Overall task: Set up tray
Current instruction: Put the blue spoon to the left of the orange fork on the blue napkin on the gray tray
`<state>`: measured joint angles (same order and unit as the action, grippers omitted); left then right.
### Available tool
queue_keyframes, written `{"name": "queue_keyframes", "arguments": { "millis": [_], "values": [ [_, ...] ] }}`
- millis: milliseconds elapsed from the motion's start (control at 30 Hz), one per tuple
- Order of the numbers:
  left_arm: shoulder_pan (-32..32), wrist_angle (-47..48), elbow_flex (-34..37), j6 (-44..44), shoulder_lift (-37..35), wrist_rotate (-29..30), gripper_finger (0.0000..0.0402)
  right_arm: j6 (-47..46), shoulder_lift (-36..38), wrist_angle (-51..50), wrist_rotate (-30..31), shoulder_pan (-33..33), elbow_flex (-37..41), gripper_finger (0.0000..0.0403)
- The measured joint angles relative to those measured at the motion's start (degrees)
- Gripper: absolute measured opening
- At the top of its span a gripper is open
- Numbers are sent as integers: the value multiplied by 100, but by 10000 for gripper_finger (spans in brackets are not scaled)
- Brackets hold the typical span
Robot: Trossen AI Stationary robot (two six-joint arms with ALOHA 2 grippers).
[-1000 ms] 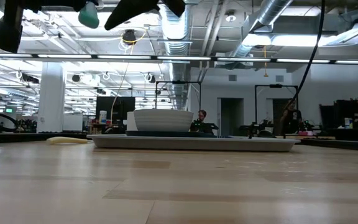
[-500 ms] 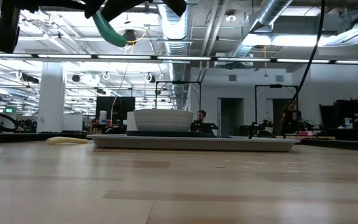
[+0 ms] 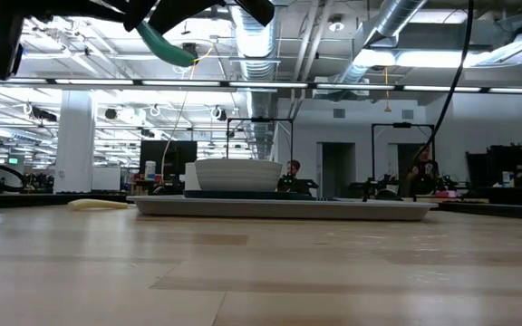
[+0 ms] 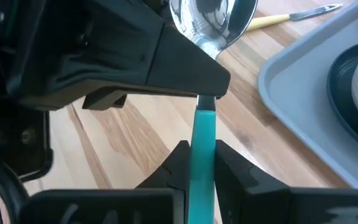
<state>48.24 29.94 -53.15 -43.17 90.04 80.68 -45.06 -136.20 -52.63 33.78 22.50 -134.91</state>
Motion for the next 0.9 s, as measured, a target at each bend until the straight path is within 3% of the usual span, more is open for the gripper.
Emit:
{"name": "queue_keyframes", "arguments": {
  "millis": [233, 433, 600, 700, 900],
  "values": [
    [26, -76, 0, 672, 4, -6, 56, -140, 2, -88, -7, -31, -4, 31],
    [29, -481, -22, 836, 4, 697, 114, -146, 42, -91, -14, -86, -25, 31],
    [48, -511, -282, 1855, -182, 691, 146, -345, 179, -321, -111, -173, -26, 31],
    [48, -255, -427, 2769, -461, 158, 155, -632, 335, -746, -173, -289, -24, 31],
    [-26, 785, -590, 4763, -1657, -2168, 158, -801, 731, -1861, -154, -547, 2, 31]
  ]
}}
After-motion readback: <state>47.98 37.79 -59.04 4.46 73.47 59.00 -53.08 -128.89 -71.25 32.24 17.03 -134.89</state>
